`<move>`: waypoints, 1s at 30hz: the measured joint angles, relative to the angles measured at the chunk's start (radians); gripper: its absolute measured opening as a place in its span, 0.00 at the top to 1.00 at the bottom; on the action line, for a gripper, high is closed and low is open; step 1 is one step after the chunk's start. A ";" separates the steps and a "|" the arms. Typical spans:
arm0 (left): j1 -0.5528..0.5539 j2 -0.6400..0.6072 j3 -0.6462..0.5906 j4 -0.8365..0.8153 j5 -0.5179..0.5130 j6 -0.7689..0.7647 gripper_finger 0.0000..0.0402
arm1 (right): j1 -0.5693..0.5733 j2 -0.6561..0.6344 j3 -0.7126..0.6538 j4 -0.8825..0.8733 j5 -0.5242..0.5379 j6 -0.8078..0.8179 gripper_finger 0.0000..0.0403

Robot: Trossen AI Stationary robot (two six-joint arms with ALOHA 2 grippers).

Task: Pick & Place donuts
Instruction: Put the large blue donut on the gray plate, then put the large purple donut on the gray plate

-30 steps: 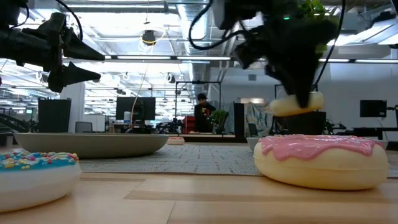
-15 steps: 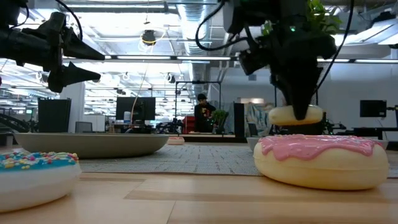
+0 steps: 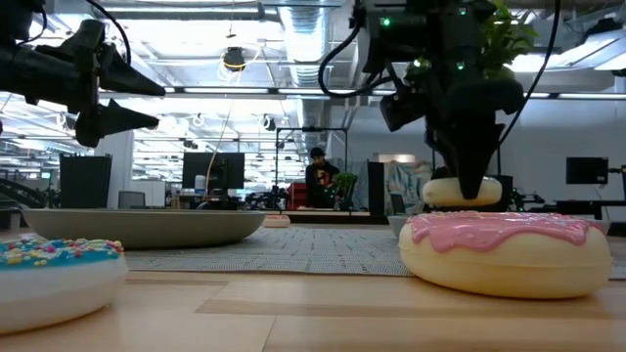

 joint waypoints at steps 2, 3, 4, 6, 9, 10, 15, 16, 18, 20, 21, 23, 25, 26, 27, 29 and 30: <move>0.000 0.000 0.000 0.000 -0.001 0.000 0.26 | -0.008 0.000 -0.008 0.009 -0.001 -0.006 0.64; 0.000 0.000 0.000 0.000 0.000 0.000 0.26 | -0.010 0.001 -0.012 0.009 -0.003 -0.007 0.64; 0.000 0.000 0.000 0.000 -0.001 0.000 0.26 | -0.013 0.001 -0.013 0.008 -0.004 -0.007 0.64; 0.000 0.000 0.000 0.000 -0.001 0.005 0.26 | -0.017 0.001 -0.013 0.011 -0.011 -0.007 0.64; 0.000 0.000 0.000 -0.002 -0.001 0.008 0.26 | -0.020 0.001 -0.013 0.011 -0.024 -0.007 0.63; 0.000 0.000 0.000 -0.002 -0.001 0.008 0.26 | -0.020 0.001 -0.013 0.010 -0.026 -0.007 0.63; 0.000 0.000 0.000 -0.003 -0.010 0.009 0.26 | -0.017 0.001 -0.013 0.014 -0.030 0.001 0.61; 0.000 0.000 0.000 -0.003 -0.014 0.009 0.26 | -0.016 0.001 -0.013 0.016 -0.034 0.001 0.61; 0.000 0.000 0.000 -0.004 -0.020 0.015 0.26 | -0.011 0.001 -0.013 0.020 -0.045 0.004 0.60; 0.000 0.000 0.000 -0.005 -0.021 0.040 0.26 | -0.006 0.002 -0.013 0.027 -0.056 0.013 0.59; 0.000 0.000 0.000 -0.005 -0.024 0.054 0.26 | -0.004 0.002 -0.013 0.026 -0.058 0.019 0.59; 0.000 0.000 0.000 -0.005 -0.032 0.074 0.26 | 0.004 0.002 -0.013 0.027 -0.057 0.027 0.58; 0.000 0.000 0.000 -0.006 -0.042 0.081 0.26 | 0.010 0.002 -0.013 0.027 -0.057 0.028 0.57; 0.000 0.000 0.000 -0.006 -0.043 0.081 0.26 | 0.012 0.002 -0.013 0.027 -0.058 0.028 0.57; 0.000 0.000 0.000 -0.006 -0.044 0.081 0.26 | 0.014 0.002 -0.013 0.027 -0.058 0.028 0.57; 0.000 0.000 0.000 -0.006 -0.044 0.081 0.26 | 0.016 0.002 -0.013 0.026 -0.058 0.028 0.56; 0.000 0.000 0.000 -0.005 -0.044 0.081 0.26 | 0.016 0.002 -0.013 0.026 -0.058 0.028 0.55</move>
